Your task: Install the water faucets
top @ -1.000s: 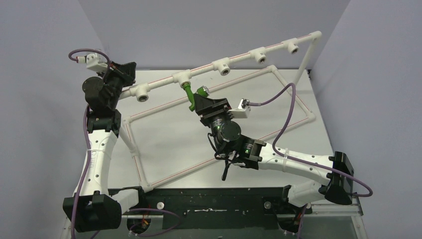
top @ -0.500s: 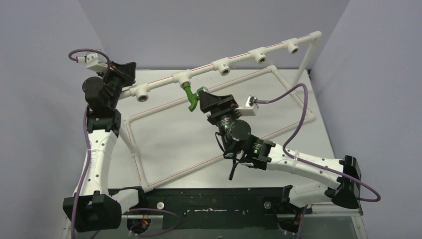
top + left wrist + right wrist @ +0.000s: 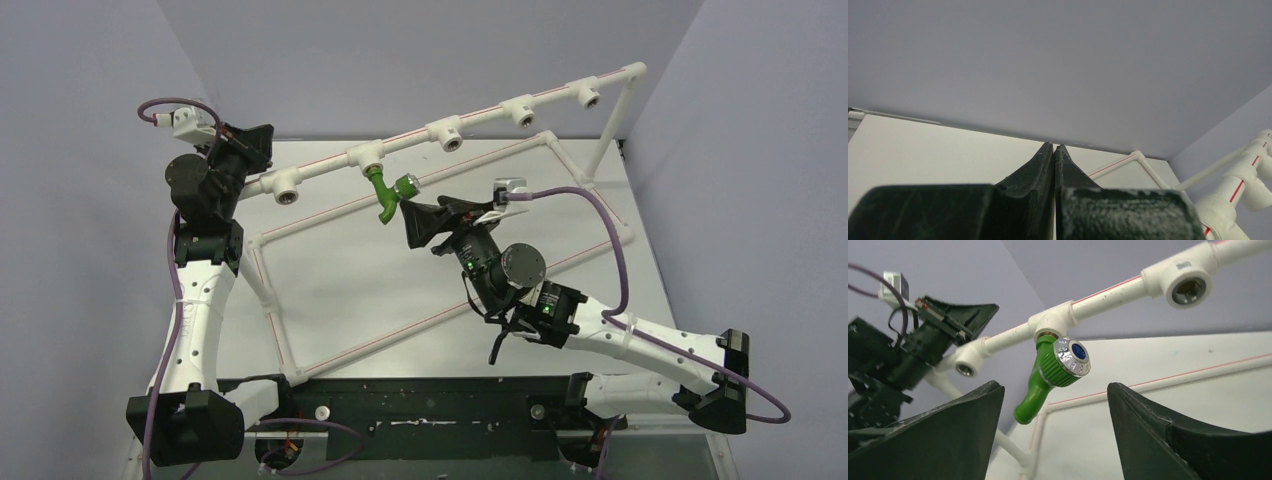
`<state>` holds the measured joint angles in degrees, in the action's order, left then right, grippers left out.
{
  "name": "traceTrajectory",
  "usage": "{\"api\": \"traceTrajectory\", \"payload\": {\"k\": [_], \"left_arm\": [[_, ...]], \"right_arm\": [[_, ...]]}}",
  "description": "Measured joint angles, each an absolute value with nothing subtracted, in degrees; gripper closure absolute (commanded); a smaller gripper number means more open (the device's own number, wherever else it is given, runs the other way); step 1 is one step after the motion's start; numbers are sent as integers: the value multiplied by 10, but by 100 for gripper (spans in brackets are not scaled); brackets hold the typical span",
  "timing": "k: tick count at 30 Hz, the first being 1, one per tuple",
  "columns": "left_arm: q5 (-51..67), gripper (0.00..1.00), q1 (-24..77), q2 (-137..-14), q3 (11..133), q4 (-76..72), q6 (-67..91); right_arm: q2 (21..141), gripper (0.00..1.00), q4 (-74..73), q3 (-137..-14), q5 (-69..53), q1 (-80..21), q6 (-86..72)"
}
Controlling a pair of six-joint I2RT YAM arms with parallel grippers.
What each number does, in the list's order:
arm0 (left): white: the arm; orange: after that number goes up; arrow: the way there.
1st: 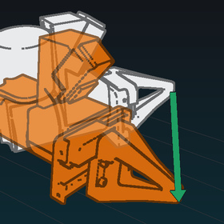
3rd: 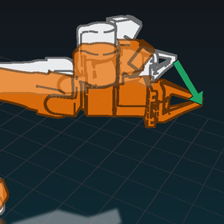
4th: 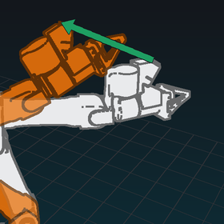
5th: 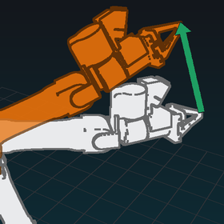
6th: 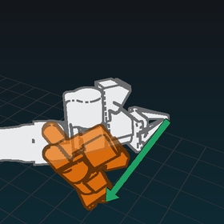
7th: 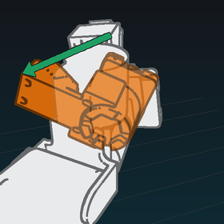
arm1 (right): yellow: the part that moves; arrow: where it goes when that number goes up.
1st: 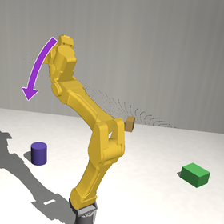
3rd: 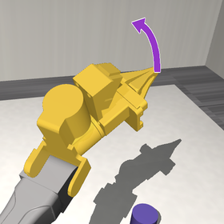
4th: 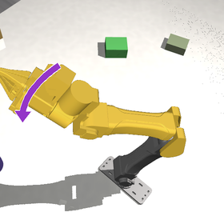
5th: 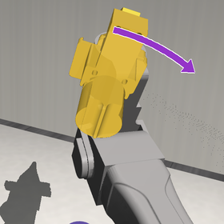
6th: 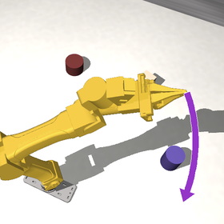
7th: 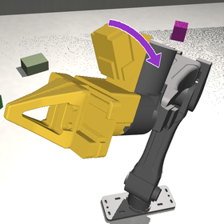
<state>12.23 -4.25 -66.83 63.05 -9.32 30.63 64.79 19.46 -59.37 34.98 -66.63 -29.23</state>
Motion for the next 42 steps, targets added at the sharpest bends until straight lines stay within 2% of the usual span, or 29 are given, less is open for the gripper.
{"api": "traceTrajectory", "payload": {"k": [13, 20, 31, 42], "left_arm": [[122, 100, -43, -668, 630, -93, 307], [122, 100, -43, -668, 631, -93, 307], [122, 100, -43, -668, 631, -93, 306], [122, 100, -43, -670, 632, -93, 306]], "right_arm": [[644, 22, 67, -689, 135, -660, 184], [644, 21, -27, -703, 69, -661, 440], [683, 21, -72, -704, 134, -704, 731], [759, 24, 11, -701, 232, -718, 942]]}}
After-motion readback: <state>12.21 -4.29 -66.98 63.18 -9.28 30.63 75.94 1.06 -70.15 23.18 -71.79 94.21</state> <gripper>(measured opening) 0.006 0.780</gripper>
